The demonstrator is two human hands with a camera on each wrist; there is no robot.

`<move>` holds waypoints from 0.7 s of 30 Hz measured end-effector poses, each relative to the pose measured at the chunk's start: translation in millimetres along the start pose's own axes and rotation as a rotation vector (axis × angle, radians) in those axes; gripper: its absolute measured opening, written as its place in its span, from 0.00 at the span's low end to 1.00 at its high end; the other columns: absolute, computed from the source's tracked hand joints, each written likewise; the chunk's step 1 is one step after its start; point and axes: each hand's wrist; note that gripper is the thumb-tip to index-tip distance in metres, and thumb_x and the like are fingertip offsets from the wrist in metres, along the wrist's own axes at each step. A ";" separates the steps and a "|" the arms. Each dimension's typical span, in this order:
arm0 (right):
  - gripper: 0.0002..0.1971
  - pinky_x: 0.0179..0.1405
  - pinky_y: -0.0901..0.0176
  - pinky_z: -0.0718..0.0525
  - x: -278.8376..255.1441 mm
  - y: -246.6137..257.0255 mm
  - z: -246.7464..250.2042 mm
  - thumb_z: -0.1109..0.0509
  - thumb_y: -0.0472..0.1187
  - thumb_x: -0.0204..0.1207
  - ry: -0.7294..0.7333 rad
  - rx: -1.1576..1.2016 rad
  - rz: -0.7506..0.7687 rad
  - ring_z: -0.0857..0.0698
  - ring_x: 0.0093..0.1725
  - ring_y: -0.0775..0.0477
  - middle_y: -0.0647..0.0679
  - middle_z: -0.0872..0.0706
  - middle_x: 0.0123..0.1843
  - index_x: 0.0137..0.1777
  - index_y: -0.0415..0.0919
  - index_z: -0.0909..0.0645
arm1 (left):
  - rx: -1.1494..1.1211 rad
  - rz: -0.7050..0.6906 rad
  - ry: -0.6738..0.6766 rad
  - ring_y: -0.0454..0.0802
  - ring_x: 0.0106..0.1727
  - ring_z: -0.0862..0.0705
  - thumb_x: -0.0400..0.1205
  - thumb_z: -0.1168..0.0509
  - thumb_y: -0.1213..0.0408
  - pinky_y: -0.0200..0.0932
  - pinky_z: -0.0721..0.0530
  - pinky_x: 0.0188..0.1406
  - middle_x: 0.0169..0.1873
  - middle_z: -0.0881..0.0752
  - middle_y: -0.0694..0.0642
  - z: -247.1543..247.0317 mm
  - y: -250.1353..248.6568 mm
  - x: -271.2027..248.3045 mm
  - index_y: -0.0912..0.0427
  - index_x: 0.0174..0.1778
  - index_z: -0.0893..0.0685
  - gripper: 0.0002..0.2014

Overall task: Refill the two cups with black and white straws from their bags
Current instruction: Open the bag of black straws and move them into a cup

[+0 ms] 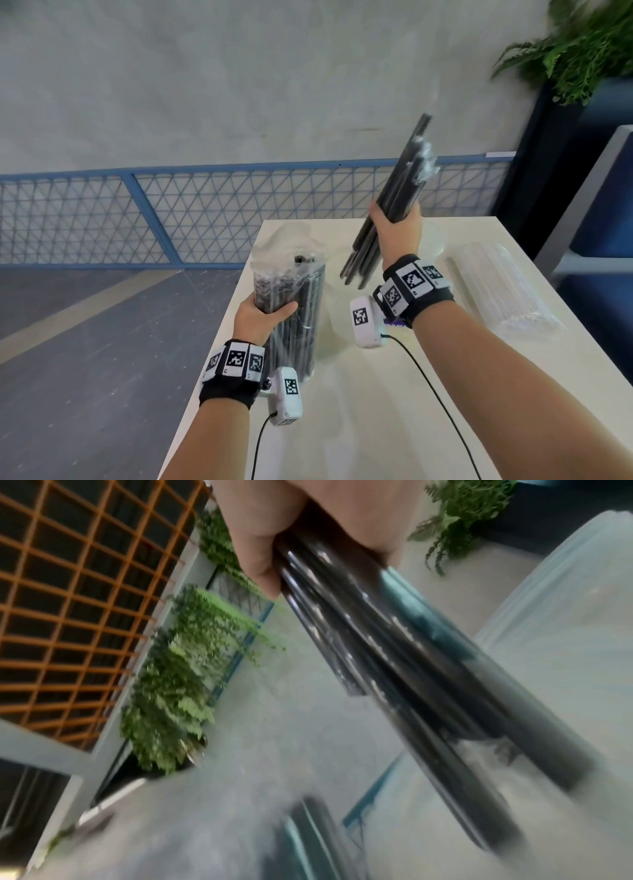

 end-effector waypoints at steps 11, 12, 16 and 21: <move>0.19 0.47 0.68 0.20 -23.6 -46.2 0.0 0.22 0.35 0.66 0.188 -0.170 0.003 0.16 0.41 0.66 0.50 0.13 0.47 0.54 0.44 0.25 | -0.085 -0.003 0.020 0.51 0.47 0.15 0.66 0.21 0.66 0.42 0.22 0.53 0.40 0.14 0.51 -7.1 6.9 -1.7 0.57 0.48 0.17 0.17; 0.20 0.46 0.71 0.21 -24.3 -45.3 0.0 0.22 0.34 0.66 0.204 -0.154 0.001 0.16 0.42 0.68 0.49 0.13 0.48 0.54 0.44 0.26 | -0.088 -0.007 0.021 0.50 0.47 0.15 0.66 0.21 0.67 0.42 0.22 0.54 0.40 0.14 0.52 -7.2 7.0 -1.4 0.57 0.48 0.18 0.17; 0.23 0.59 0.65 0.27 -32.0 -35.2 -1.7 0.21 0.40 0.66 0.134 -0.294 0.216 0.24 0.56 0.56 0.52 0.21 0.56 0.58 0.41 0.24 | -0.109 -0.023 0.036 0.50 0.46 0.16 0.66 0.21 0.68 0.42 0.21 0.53 0.40 0.14 0.51 -7.2 7.9 -2.2 0.58 0.48 0.18 0.17; 0.11 0.41 0.69 0.28 -58.4 -6.1 -13.1 0.31 0.45 0.75 0.329 -0.484 0.561 0.28 0.37 0.60 0.54 0.23 0.51 0.54 0.42 0.21 | -0.178 -0.046 0.032 0.49 0.47 0.15 0.67 0.22 0.69 0.37 0.21 0.47 0.41 0.13 0.50 -4.7 10.4 -5.0 0.57 0.49 0.17 0.17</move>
Point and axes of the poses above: each hand's wrist, its own x-axis towards the middle knuckle, its own z-axis out of the back of the hand, y = z × x
